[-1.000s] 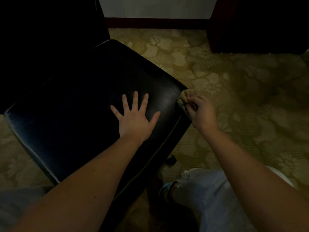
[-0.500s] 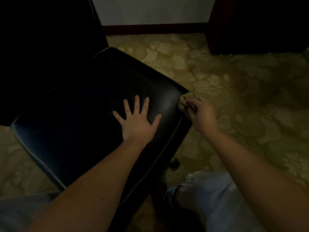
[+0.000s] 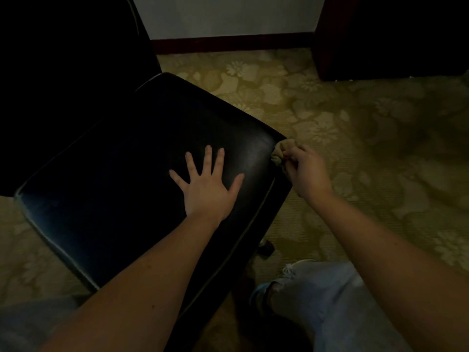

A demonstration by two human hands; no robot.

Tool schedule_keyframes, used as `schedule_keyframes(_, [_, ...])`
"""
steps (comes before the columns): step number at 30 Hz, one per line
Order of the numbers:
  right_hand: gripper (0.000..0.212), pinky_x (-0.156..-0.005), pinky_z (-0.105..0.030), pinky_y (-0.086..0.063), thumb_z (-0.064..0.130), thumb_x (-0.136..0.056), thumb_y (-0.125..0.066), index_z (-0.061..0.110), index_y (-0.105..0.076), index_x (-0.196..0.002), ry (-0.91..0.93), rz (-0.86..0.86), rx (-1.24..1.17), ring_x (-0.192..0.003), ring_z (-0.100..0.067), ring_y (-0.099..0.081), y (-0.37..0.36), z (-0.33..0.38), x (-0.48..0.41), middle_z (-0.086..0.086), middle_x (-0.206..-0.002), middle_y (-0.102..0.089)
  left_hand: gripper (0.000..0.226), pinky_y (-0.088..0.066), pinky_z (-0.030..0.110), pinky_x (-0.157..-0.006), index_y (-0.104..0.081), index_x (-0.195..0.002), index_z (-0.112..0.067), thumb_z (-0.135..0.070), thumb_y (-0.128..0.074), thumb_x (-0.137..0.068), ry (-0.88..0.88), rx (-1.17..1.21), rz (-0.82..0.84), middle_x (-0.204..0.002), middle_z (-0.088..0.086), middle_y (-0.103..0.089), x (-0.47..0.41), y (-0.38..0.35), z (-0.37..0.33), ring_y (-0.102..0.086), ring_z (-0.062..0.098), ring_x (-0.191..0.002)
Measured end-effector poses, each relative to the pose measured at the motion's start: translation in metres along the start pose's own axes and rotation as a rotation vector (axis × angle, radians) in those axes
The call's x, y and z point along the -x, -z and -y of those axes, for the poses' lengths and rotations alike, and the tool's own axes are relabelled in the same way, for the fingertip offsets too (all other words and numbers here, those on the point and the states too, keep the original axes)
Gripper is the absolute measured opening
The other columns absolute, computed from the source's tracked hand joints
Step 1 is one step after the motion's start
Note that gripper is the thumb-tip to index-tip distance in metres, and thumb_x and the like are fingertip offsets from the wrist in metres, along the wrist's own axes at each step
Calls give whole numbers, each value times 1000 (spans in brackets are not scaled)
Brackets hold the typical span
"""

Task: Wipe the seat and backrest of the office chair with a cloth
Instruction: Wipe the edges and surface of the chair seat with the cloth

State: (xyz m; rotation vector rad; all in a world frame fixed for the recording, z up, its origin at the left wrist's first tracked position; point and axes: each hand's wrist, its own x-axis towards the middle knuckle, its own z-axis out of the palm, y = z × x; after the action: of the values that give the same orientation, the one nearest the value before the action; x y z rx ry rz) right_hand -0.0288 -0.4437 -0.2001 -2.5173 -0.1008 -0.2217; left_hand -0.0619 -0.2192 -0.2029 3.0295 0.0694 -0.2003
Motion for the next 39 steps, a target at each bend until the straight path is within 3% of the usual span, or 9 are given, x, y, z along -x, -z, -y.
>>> schedule_keyframes(3, [23, -81, -35, -50, 3, -85, -64, 6, -71, -107, -10, -15, 6, -94, -31, -61, -6, 3, 7, -12, -108, -63, 80, 1, 76, -115, 6, -161, -36, -77, -5, -94, 5, 3, -1, -171, -5, 7, -1, 0, -1, 11, 39, -156])
schedule_keyframes(9, [25, -82, -28, -40, 5, -89, -63, 7, -69, -113, 26, 11, 31, -98, -29, -56, -13, 7, 37, -11, -109, -63, 81, -1, 77, -115, 8, -161, -36, -77, -3, -93, 16, -23, 3, -172, -4, 8, -2, -1, -2, 11, 39, -156])
schedule_keyframes(15, [29, -88, -36, -46, 0, -87, -59, 8, -70, -112, 37, -16, 64, -103, -32, -58, -8, 2, 12, -11, -116, -64, 82, 1, 76, -115, 6, -162, -35, -77, -3, -92, 13, -3, -2, -171, -4, 8, -1, 0, -2, 11, 39, -156])
schedule_keyframes(19, [28, -93, -28, -38, 4, -89, -59, 8, -70, -115, -22, -13, 82, -110, -32, -56, -14, -1, 0, -8, -129, -62, 82, 1, 77, -115, 5, -162, -35, -77, -4, -92, 20, 9, -7, -171, -5, 8, -2, 0, -3, 12, 39, -156])
schedule_keyframes(22, [26, -90, -18, -29, 6, -89, -59, 10, -70, -113, 4, -12, 85, -109, -30, -57, -17, 2, 9, -7, -126, -65, 81, 1, 77, -115, 6, -162, -36, -77, -3, -92, 25, 10, -6, -171, -5, 8, -4, 0, -4, 12, 39, -155])
schedule_keyframes(29, [26, -91, -23, -35, 1, -88, -61, 9, -72, -110, 80, -16, 57, -108, -27, -57, -12, 2, 14, -7, -120, -68, 79, 1, 77, -114, 6, -162, -35, -75, -7, -95, 30, 10, 16, -171, -4, 8, -7, 3, -5, 11, 40, -155])
schedule_keyframes(34, [28, -90, -25, -37, -6, -80, -64, 3, -73, -105, 39, -73, 10, -102, -31, -63, -9, 2, -2, -13, -111, -71, 71, 1, 73, -118, -4, -162, -36, -68, -19, -100, -139, -10, 53, -172, -4, 2, 2, 15, 14, 7, 35, -157])
schedule_keyframes(39, [38, -85, -30, -45, -1, -85, -60, 13, -65, -120, -4, -80, -39, -100, -28, -59, -13, 13, 15, -9, -110, -68, 74, 2, 70, -120, -12, -161, -40, -74, -12, -94, -311, -105, 19, -172, -6, -5, 15, 24, 43, 2, 29, -158])
